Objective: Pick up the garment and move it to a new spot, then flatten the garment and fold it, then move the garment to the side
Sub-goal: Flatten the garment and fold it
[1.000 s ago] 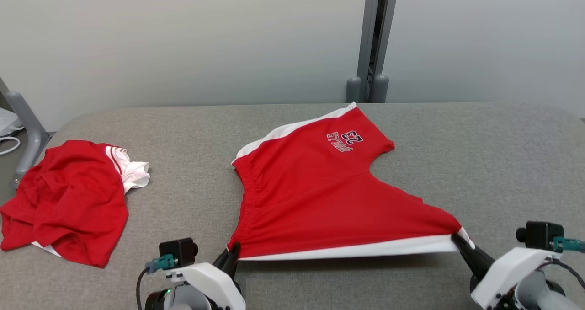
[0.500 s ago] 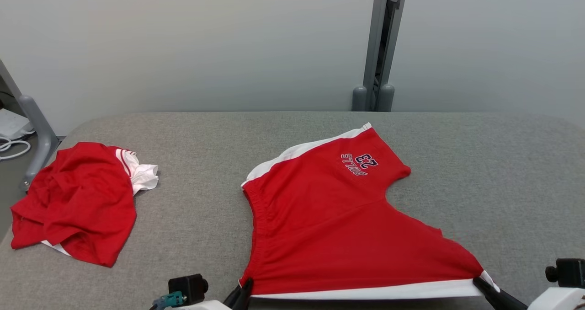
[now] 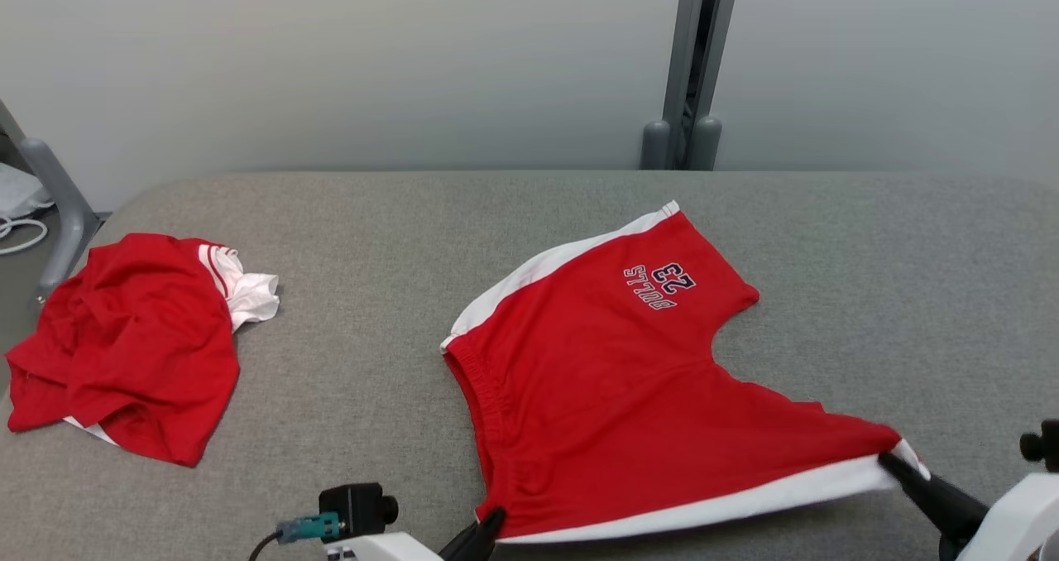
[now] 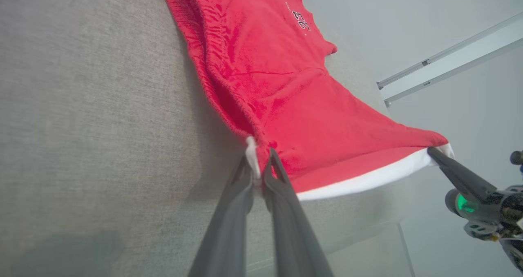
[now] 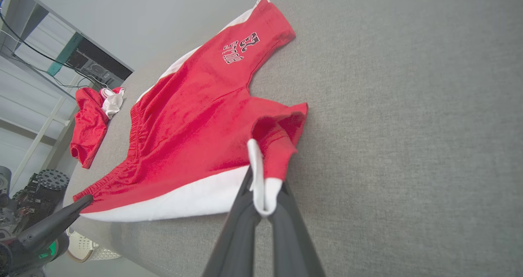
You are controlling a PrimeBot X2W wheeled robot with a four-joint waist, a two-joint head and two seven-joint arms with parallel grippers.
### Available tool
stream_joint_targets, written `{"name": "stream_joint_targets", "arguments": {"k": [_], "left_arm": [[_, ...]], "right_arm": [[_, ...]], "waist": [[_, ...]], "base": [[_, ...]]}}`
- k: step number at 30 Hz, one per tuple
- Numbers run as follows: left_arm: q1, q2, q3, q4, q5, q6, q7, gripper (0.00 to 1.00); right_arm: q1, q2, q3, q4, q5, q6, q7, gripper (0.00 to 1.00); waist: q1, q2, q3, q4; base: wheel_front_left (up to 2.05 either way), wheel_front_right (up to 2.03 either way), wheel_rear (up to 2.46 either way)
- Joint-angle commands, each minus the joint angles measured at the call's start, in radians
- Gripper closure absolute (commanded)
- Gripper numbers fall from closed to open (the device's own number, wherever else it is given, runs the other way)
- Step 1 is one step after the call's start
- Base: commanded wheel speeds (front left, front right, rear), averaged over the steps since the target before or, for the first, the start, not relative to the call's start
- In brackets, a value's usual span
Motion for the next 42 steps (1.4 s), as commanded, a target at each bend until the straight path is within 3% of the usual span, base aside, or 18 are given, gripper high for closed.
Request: {"name": "stream_joint_targets", "arguments": {"k": [1, 8, 15, 20, 28, 42], "left_arm": [[-0.017, 0.009, 0.011, -0.023, -0.011, 0.007, 0.014, 1.0], [-0.124, 0.003, 0.059, -0.171, -0.152, 0.025, 0.201, 1.0], [-0.281, 0.028, 0.114, -0.174, -0.2, 0.04, 0.298, 1.0], [-0.375, 0.043, 0.114, -0.127, -0.182, 0.027, 0.331, 1.0], [-0.486, 0.014, 0.085, -0.045, -0.166, -0.006, 0.367, 1.0], [-0.621, -0.056, 0.113, 0.067, -0.162, -0.047, 0.305, 1.0]], "right_arm": [[-0.024, 0.002, -0.017, -0.011, -0.014, -0.001, 0.008, 1.0], [-0.18, 0.053, -0.157, -0.04, -0.109, -0.001, 0.109, 1.0], [-0.376, 0.121, -0.239, -0.019, -0.197, -0.001, 0.283, 1.0], [-0.497, 0.163, -0.268, 0.036, -0.268, -0.001, 0.378, 1.0], [-0.654, 0.214, -0.287, 0.131, -0.353, -0.001, 0.449, 1.0], [-0.855, 0.224, -0.249, 0.296, -0.452, -0.001, 0.433, 1.0]], "waist": [[0.0, -0.0001, 0.027, 0.003], [0.0, -0.0001, 0.159, 0.039], [0.0, -0.0001, 0.253, 0.065], [0.0, -0.0001, 0.297, 0.085], [0.0, -0.0001, 0.356, 0.116], [0.0, -0.0001, 0.433, 0.159]], "base": [[0.0, 0.0, 0.0], [0.0, 0.0, 0.0], [0.0, 0.0, 0.0], [0.0, 0.0, 0.0], [0.0, 0.0, 0.0], [0.0, 0.0, 0.0]]}}
